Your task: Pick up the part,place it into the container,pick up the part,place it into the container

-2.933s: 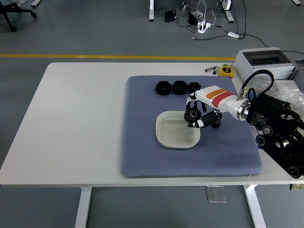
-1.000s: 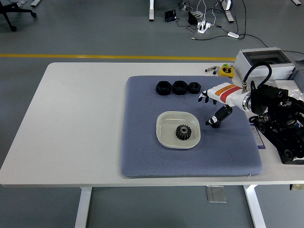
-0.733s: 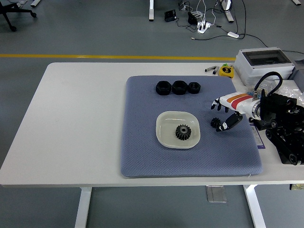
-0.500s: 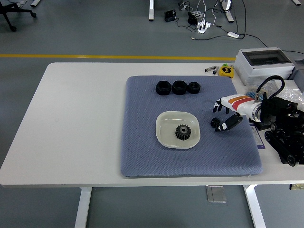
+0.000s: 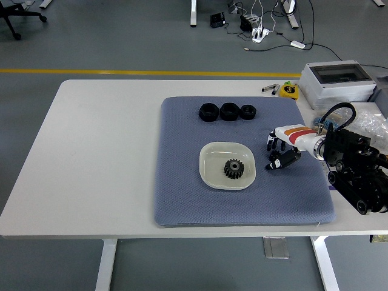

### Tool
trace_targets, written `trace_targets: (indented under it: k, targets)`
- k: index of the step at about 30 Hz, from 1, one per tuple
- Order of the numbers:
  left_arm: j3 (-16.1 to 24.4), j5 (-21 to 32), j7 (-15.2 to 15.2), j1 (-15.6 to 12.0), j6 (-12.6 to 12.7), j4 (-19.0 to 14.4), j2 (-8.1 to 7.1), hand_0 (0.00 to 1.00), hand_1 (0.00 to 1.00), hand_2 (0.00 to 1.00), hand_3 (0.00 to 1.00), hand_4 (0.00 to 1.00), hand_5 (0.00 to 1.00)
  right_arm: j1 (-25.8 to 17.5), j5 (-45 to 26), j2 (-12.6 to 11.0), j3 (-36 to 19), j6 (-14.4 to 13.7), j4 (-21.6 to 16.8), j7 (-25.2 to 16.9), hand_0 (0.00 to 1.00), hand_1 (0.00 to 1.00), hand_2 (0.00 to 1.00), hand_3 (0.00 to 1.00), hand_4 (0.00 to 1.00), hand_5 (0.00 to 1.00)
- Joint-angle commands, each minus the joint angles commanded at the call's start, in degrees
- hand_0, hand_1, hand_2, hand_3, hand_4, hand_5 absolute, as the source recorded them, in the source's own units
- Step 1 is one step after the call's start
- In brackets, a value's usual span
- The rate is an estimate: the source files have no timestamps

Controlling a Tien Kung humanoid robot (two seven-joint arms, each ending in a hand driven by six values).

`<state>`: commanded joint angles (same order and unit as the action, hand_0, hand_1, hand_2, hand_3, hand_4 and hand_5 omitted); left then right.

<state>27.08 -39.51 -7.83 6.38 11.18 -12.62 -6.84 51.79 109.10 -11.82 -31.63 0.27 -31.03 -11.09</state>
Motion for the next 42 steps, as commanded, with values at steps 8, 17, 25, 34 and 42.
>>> trace_targets:
  k: [8,17,25,34,42]
  targets:
    - [-0.2,0.3,0.1,0.1,0.0,0.0,0.01,0.730,0.740,0.770,0.688,0.723,0.676,-0.4,-0.1,-0.4,-0.5,-0.7,-0.2,-0.7,0.212,0.426,0.507,0.514,0.839,0.323]
    - [-0.1,0.1,0.0,0.1,0.1,0.0,0.09,0.730,0.741,0.771,0.687,0.723,0.677,-0.6,-0.6,-0.8,-0.1,-1.3,0.4,-1.2,0.196,0.412,0.473,0.499,0.755,0.328]
    - [-0.2,0.3,0.1,0.1,0.1,0.0,0.11,0.730,0.741,0.771,0.688,0.722,0.677,-0.8,-0.7,-0.9,0.0,-0.8,0.5,-1.4,0.198,0.404,0.467,0.500,0.746,0.328]
    - [-0.2,0.2,0.0,0.1,0.0,0.0,0.08,0.730,0.741,0.771,0.686,0.721,0.678,-0.9,-1.3,-0.9,0.5,-2.1,0.7,-2.5,0.150,0.348,0.420,0.496,0.682,0.286]
    - [0.0,0.0,0.0,0.0,0.0,0.0,0.08,0.730,0.740,0.771,0.685,0.722,0.680,-1.2,-0.8,-1.1,-0.2,-3.0,-0.5,-3.0,0.137,0.316,0.399,0.490,0.704,0.276]
